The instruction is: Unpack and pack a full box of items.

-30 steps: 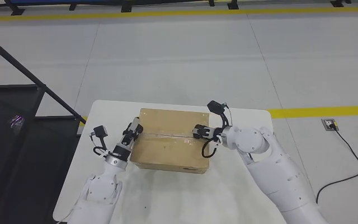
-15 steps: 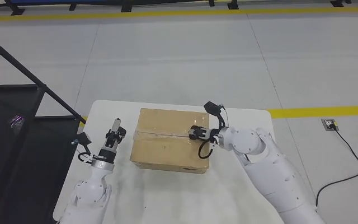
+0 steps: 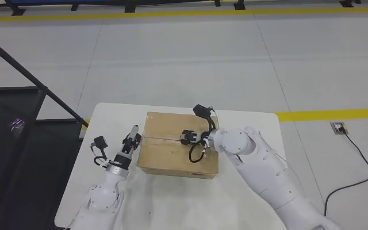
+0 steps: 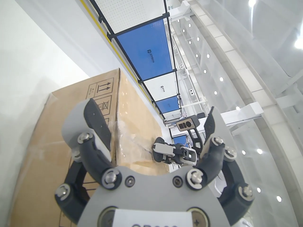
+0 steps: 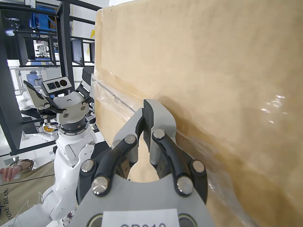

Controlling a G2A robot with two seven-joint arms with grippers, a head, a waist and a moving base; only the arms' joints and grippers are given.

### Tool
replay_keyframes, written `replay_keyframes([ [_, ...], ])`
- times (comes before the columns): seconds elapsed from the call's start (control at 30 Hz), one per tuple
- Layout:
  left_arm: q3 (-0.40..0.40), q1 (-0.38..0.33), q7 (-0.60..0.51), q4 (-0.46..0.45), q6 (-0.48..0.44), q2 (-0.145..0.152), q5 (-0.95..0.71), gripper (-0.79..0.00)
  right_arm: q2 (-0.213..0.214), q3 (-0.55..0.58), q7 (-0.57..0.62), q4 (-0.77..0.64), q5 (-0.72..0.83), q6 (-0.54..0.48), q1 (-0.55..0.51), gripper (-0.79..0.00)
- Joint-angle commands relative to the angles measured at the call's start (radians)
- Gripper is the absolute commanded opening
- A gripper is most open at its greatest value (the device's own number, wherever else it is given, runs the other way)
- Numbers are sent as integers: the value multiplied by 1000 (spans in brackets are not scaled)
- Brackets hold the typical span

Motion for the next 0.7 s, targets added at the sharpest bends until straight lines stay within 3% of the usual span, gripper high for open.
replay_keyframes([
  [0.0,4,3,-3,-4,-3,-1,-1,0,-10,-16,-12,18,8,-3,12,-785],
  [0.33,16,15,-10,-20,-10,-3,0,0,-80,-122,-40,130,65,-46,79,-785],
  [0.67,8,25,-17,-30,-22,-2,-11,0,-161,-194,-90,256,154,-153,137,-785],
])
